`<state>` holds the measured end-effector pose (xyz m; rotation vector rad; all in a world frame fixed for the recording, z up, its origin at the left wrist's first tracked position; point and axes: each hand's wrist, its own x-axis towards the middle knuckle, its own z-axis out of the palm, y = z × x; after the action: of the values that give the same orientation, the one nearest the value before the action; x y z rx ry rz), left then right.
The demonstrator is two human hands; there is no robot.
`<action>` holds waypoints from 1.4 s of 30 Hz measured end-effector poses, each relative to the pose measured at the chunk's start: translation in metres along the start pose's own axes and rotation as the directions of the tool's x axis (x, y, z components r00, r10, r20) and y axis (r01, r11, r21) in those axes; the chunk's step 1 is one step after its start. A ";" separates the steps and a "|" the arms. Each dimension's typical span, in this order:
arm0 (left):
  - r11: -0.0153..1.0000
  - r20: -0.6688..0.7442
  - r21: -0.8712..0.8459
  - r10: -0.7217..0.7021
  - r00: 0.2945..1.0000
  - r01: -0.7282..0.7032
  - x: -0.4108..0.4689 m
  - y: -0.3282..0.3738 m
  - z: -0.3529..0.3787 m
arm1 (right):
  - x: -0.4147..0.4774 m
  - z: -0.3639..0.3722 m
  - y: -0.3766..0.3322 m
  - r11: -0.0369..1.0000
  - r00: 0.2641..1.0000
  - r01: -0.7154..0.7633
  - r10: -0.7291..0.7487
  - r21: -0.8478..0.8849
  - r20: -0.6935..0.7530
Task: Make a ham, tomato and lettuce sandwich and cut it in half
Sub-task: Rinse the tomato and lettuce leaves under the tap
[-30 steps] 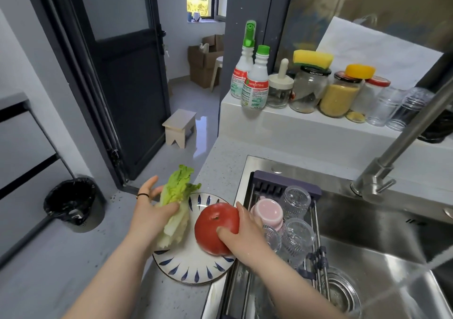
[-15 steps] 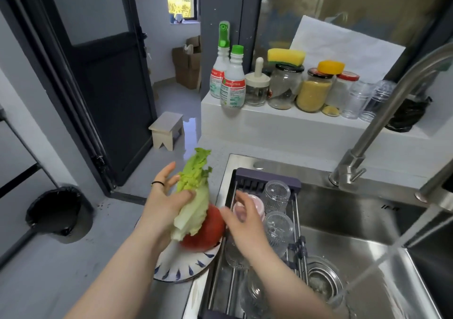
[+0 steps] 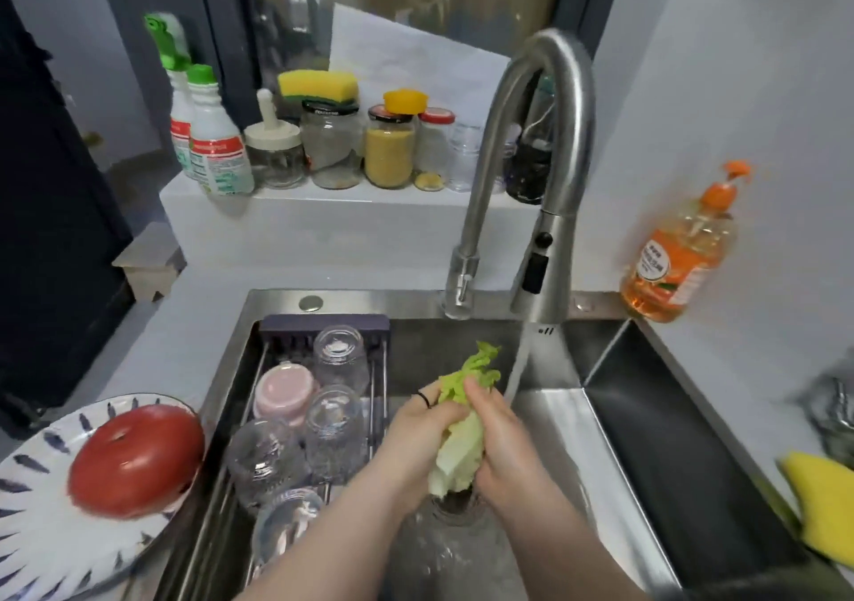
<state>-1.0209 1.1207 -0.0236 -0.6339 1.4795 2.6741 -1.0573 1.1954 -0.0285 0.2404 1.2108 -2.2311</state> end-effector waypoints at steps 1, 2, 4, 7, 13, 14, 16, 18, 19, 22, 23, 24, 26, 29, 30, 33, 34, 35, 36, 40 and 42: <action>0.999 -0.027 -0.035 -0.024 0.999 0.023 0.006 -0.009 0.010 | 0.003 -0.010 -0.004 0.999 0.999 0.029 -0.027 0.029 -0.034; 0.997 -0.074 -0.060 -0.052 0.996 0.047 0.010 -0.016 0.019 | 0.005 -0.018 -0.008 0.998 0.997 0.048 -0.045 0.048 -0.061; 0.986 -0.167 -0.134 -0.119 0.979 0.097 0.021 -0.031 0.034 | 0.010 -0.035 -0.016 0.997 0.995 0.045 -0.039 0.066 -0.088; 0.965 -0.180 -0.240 -0.149 0.972 0.103 0.030 -0.045 0.051 | 0.020 -0.056 -0.024 0.995 0.996 -0.019 0.028 0.103 -0.081; 1.000 -0.268 0.008 -0.021 0.963 0.024 0.039 -0.061 0.067 | 0.038 -0.071 -0.025 0.976 0.978 -0.099 0.131 0.193 -0.161; 0.996 -0.270 0.086 -0.002 0.963 0.026 0.039 -0.062 0.066 | 0.042 -0.072 -0.025 0.982 0.974 -0.082 0.115 0.167 -0.195; 0.966 -0.201 0.255 0.002 0.980 0.050 0.035 -0.060 0.063 | 0.049 -0.074 -0.025 0.997 0.963 -0.019 0.038 0.074 -0.265; 0.954 -0.094 0.296 -0.029 0.995 0.055 0.037 -0.059 0.057 | 0.056 -0.074 -0.024 0.998 0.951 0.058 -0.063 -0.028 -0.302; 0.958 -0.073 0.278 -0.048 0.996 0.067 0.039 -0.059 0.054 | 0.058 -0.073 -0.022 0.993 0.945 0.087 -0.107 -0.078 -0.308; 0.965 -0.120 0.245 -0.066 0.991 0.095 0.041 -0.058 0.048 | 0.065 -0.072 -0.016 0.980 0.931 0.085 -0.143 -0.182 -0.336; 0.966 -0.154 0.240 -0.061 0.986 0.097 0.043 -0.059 0.045 | 0.067 -0.073 -0.013 0.981 0.932 0.056 -0.118 -0.187 -0.341; 0.972 -0.184 0.211 -0.059 0.981 0.098 0.043 -0.060 0.043 | 0.068 -0.074 -0.011 0.984 0.939 0.021 -0.081 -0.178 -0.335; 0.983 -0.224 0.156 -0.058 0.973 0.095 0.045 -0.060 0.038 | 0.066 -0.076 -0.010 0.991 0.961 -0.025 -0.013 -0.133 -0.277; 0.978 -0.246 0.170 -0.075 0.966 0.119 0.048 -0.052 0.026 | 0.063 -0.085 -0.012 0.986 0.976 -0.036 0.000 -0.161 -0.216; 0.972 -0.231 0.191 -0.088 0.969 0.134 0.049 -0.047 0.022 | 0.061 -0.089 -0.014 0.965 0.974 -0.022 -0.038 -0.260 -0.223; 0.934 -0.114 0.300 -0.167 0.979 0.194 0.052 -0.033 0.012 | 0.057 -0.096 -0.015 0.753 0.961 0.106 -0.244 -0.650 -0.126; 0.910 -0.077 0.357 -0.198 0.977 0.213 0.052 -0.028 0.011 | 0.055 -0.097 -0.014 0.612 0.952 0.177 -0.305 -0.771 -0.024; 0.882 -0.042 0.412 -0.233 0.972 0.229 0.053 -0.024 0.011 | 0.053 -0.099 -0.013 0.452 0.940 0.241 -0.329 -0.859 0.091; 0.859 -0.005 0.449 -0.274 0.962 0.247 0.054 -0.020 0.011 | 0.053 -0.099 -0.012 0.322 0.937 0.282 -0.294 -0.904 0.187; 0.842 0.026 0.434 -0.366 0.930 0.320 0.061 -0.015 0.011 | 0.050 -0.094 -0.019 0.442 0.985 0.172 -0.050 -0.880 0.168; 0.872 0.006 0.354 -0.364 0.932 0.338 0.062 -0.019 0.013 | 0.052 -0.092 -0.020 0.473 0.992 0.121 -0.080 -0.873 0.094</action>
<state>-1.0785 1.1304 -0.0551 -0.6912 1.5839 2.0767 -1.1210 1.2577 -0.0889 -0.3108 2.2146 -1.3722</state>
